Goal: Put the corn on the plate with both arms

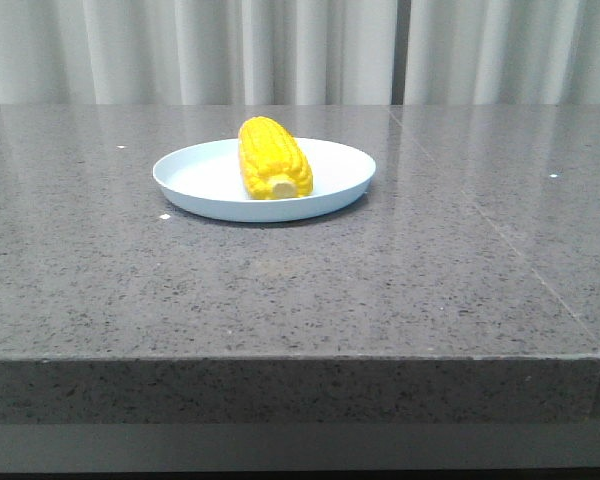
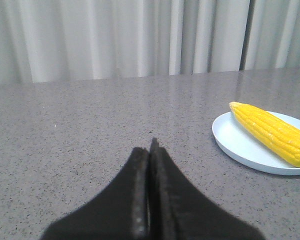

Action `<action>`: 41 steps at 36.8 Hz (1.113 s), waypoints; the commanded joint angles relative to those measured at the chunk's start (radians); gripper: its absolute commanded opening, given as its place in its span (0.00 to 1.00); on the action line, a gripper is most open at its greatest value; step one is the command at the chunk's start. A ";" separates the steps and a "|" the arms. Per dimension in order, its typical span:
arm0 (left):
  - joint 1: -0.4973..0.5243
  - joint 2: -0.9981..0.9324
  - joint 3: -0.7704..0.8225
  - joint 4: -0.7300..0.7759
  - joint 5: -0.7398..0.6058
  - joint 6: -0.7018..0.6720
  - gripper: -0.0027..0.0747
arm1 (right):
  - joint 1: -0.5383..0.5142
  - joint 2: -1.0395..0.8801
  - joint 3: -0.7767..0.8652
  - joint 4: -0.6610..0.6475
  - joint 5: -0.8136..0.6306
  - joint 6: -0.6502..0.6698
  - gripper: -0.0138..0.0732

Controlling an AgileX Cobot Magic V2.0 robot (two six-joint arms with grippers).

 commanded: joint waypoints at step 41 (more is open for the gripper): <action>0.214 -0.168 0.204 -0.177 -0.162 0.066 0.01 | -0.005 0.010 -0.024 -0.021 -0.087 0.001 0.08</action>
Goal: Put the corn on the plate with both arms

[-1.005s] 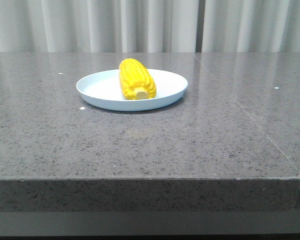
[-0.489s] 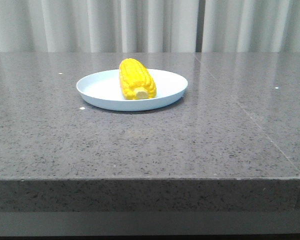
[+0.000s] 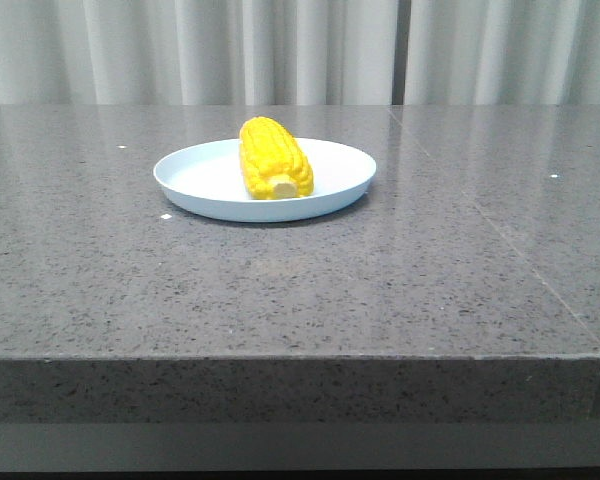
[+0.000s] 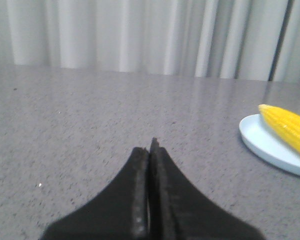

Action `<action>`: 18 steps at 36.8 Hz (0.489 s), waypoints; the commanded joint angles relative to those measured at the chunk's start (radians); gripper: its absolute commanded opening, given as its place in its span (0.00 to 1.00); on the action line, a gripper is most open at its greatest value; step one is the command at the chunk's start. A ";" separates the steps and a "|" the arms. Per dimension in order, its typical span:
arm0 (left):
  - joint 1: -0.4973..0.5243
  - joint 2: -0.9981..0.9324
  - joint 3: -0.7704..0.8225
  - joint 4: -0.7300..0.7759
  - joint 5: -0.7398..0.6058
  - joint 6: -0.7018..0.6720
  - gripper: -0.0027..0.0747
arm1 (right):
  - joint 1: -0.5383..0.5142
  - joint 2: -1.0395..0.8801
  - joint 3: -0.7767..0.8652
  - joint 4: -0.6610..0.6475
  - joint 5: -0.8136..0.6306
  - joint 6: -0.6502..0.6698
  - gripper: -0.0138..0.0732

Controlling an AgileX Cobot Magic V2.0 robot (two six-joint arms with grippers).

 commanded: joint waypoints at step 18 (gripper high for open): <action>0.120 -0.017 0.191 -0.058 -0.218 0.058 0.01 | -0.005 0.010 -0.024 -0.021 -0.085 0.001 0.08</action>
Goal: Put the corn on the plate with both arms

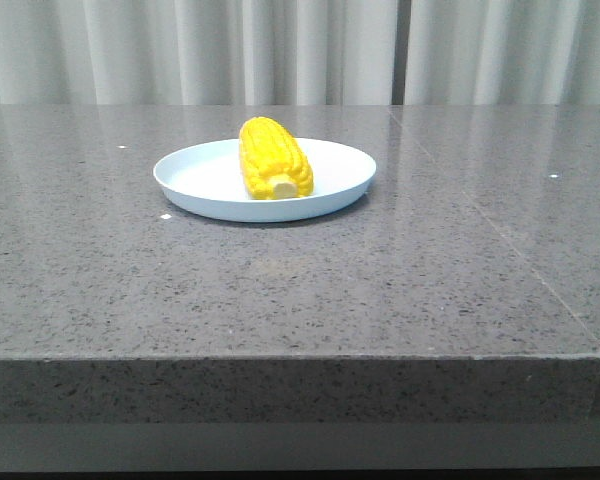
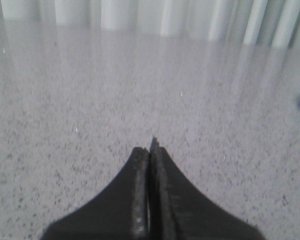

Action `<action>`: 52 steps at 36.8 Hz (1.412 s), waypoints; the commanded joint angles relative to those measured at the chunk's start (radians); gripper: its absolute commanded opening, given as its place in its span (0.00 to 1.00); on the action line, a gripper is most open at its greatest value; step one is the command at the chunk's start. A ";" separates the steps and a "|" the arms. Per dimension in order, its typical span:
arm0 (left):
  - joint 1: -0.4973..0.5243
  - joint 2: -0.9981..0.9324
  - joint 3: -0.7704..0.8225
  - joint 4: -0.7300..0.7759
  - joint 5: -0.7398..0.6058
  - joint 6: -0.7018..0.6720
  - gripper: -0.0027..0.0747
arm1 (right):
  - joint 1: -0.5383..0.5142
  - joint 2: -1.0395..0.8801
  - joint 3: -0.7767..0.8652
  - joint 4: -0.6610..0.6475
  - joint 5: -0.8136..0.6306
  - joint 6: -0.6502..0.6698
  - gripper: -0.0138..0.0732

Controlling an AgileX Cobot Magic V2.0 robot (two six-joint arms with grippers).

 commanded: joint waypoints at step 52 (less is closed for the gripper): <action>0.003 -0.018 0.022 -0.006 -0.099 0.000 0.01 | -0.069 0.008 0.044 0.038 -0.185 -0.108 0.08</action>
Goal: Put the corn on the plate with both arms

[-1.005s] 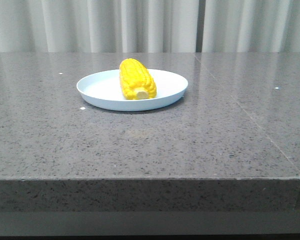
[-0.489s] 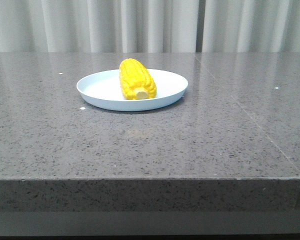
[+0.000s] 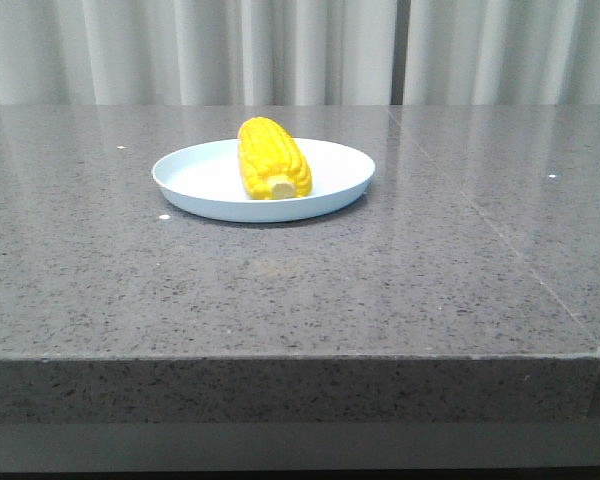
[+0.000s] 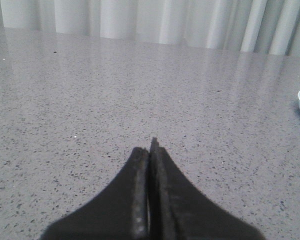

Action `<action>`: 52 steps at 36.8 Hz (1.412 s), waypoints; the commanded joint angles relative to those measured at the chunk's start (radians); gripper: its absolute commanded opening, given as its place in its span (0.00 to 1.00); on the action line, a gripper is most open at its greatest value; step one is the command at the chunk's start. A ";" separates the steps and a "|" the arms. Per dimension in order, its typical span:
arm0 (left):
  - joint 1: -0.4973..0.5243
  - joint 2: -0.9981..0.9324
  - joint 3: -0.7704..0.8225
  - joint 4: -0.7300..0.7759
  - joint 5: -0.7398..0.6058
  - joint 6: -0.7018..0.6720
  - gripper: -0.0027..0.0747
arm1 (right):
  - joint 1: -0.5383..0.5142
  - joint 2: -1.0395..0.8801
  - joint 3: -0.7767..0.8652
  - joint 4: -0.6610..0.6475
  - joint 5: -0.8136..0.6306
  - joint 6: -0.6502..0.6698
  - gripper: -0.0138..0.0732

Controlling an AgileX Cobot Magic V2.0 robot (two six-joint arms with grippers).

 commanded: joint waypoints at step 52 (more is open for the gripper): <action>0.003 -0.016 0.022 -0.006 -0.091 0.000 0.01 | -0.206 -0.169 0.362 0.271 -0.243 -0.205 0.08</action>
